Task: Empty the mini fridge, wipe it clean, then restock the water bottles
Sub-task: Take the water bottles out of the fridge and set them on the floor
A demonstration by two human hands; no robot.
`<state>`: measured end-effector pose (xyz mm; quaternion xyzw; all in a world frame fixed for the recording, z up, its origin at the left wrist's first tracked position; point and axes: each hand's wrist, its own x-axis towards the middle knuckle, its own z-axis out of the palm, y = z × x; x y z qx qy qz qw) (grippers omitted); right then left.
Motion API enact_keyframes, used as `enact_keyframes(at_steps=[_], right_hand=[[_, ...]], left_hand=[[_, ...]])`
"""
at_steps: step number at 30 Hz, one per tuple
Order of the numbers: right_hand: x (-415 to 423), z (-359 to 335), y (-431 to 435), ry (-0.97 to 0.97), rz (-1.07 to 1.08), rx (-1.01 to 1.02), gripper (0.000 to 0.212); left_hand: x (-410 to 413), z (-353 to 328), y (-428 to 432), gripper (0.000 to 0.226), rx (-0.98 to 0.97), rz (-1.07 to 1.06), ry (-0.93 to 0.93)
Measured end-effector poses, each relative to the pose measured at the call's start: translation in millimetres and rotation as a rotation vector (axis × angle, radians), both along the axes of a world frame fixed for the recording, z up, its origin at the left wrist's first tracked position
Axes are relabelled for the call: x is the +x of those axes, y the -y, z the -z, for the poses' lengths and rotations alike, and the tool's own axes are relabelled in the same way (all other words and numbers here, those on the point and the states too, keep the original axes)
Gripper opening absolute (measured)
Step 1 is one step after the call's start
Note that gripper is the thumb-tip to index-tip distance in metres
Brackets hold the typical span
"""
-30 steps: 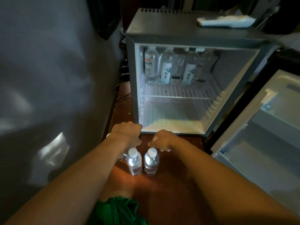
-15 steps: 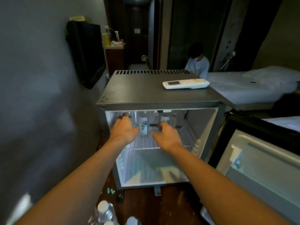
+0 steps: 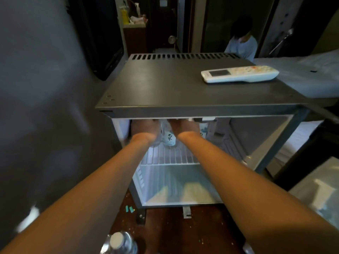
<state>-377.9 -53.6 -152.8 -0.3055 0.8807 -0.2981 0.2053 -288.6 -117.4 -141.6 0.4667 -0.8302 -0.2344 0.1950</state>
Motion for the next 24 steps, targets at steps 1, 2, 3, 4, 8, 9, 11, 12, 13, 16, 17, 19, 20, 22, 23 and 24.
enact_keyframes(at_steps=[1, 2, 3, 4, 8, 9, 11, 12, 13, 16, 17, 19, 20, 22, 23, 24], right_hand=[[-0.6, -1.5, -1.3, 0.002, 0.025, -0.024, 0.042], [-1.8, -3.2, -2.8, 0.027, 0.031, -0.044, 0.044], [1.9, -6.7, -8.8, 0.013, 0.059, -0.100, 0.048], [6.1, -6.8, -15.9, 0.000, 0.097, -0.157, 0.053], [34.8, -11.2, -55.1, -0.035, 0.069, -0.324, 0.046], [41.2, -13.8, -65.0, -0.070, 0.050, -0.314, 0.045], [54.2, -22.7, -83.9, -0.137, 0.031, -0.305, 0.043], [61.1, -27.5, -92.3, -0.157, 0.026, -0.292, 0.042], [67.1, -32.0, -101.1, -0.168, 0.027, -0.275, 0.042], [79.5, -38.5, -130.7, -0.181, 0.051, -0.233, 0.045], [83.8, -40.0, -141.0, -0.178, 0.052, -0.225, 0.045], [93.0, -40.2, -160.4, -0.162, 0.032, -0.214, 0.042], [97.2, -39.1, -168.3, -0.157, 0.017, -0.218, 0.039], [106.4, -35.8, -182.2, -0.151, -0.016, -0.230, 0.035], [110.0, -33.0, -188.9, -0.155, -0.021, -0.232, 0.034], [113.1, -30.4, -195.8, -0.158, -0.025, -0.237, 0.034]], left_hand=[[0.1, -0.9, -0.7, 0.041, -0.050, -0.024, -0.063], [0.3, -0.4, -1.0, 0.039, -0.057, -0.031, -0.112], [2.2, -1.2, -5.1, 0.038, -0.047, -0.031, -0.136], [6.6, -0.7, -11.0, 0.038, -0.053, -0.028, -0.150], [39.4, -5.1, -38.4, 0.037, -0.083, 0.092, -0.062], [47.9, -8.3, -43.3, 0.035, -0.107, 0.109, -0.038], [62.5, -17.2, -54.5, 0.034, -0.126, 0.130, -0.050], [69.3, -22.0, -62.1, 0.033, -0.119, 0.147, -0.057], [76.4, -26.5, -70.3, 0.032, -0.110, 0.163, -0.053], [95.3, -34.7, -95.0, 0.032, -0.123, 0.216, -0.022], [100.9, -35.8, -102.9, 0.032, -0.123, 0.228, -0.023], [113.3, -37.4, -120.8, 0.030, -0.123, 0.252, -0.028], [118.9, -37.3, -128.6, 0.030, -0.126, 0.260, -0.034], [129.7, -37.2, -142.8, 0.027, -0.118, 0.271, -0.043], [135.2, -37.2, -150.1, 0.026, -0.112, 0.282, -0.048], [140.7, -37.6, -157.0, 0.026, -0.110, 0.294, -0.050]])
